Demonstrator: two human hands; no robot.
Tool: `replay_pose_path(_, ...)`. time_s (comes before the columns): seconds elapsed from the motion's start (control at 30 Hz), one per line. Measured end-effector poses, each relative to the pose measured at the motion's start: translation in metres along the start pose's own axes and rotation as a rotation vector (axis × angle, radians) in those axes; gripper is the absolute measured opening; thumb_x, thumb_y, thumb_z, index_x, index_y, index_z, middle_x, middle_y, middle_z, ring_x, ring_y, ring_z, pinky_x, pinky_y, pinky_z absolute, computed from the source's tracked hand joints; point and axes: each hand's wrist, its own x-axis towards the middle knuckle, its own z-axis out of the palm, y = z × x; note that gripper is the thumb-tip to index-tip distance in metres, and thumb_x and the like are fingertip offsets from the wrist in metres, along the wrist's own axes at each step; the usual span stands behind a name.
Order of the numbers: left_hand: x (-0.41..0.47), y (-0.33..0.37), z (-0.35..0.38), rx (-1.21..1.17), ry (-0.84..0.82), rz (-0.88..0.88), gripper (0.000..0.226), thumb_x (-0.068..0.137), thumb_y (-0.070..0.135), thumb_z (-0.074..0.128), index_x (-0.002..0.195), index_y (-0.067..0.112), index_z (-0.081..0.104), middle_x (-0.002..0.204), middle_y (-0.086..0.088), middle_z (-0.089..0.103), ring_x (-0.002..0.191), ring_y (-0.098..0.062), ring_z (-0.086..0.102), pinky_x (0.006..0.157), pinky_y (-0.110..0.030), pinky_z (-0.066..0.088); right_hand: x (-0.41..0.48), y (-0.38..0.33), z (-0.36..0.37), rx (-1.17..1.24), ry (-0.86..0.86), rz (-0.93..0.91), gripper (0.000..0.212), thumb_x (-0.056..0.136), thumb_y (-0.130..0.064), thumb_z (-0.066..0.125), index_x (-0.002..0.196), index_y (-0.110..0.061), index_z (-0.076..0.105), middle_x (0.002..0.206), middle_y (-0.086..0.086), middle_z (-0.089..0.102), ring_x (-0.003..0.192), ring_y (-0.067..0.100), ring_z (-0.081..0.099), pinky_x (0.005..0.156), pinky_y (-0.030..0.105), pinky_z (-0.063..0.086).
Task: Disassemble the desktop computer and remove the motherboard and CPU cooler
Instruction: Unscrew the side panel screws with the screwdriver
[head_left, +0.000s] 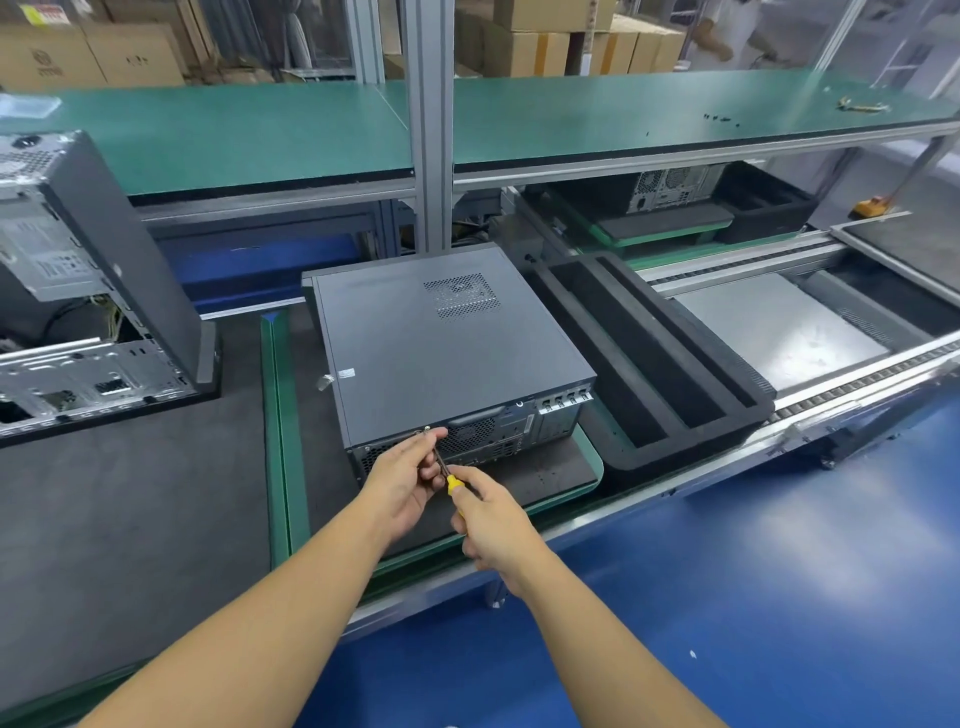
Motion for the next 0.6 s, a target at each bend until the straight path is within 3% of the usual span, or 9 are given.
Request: replay_pose_path(0.6, 0.0062, 0.0015, -0.0084, 0.038, -0.066, -0.037, 0.024, 0.101, 0.013, 0.053, 0.118, 0.008, 0.069, 0.062, 0.002, 0.039, 0.053, -0.009, 0.035, 0.053, -0.024, 0.039, 0.0063, 0.005, -0.0082, 0.035, -0.026, 0.007, 0.029, 0.104, -0.032, 0.038, 0.123, -0.046, 0.056, 0.069, 0.002, 0.042, 0.045, 0.009, 0.026, 0.041, 0.02, 0.021)
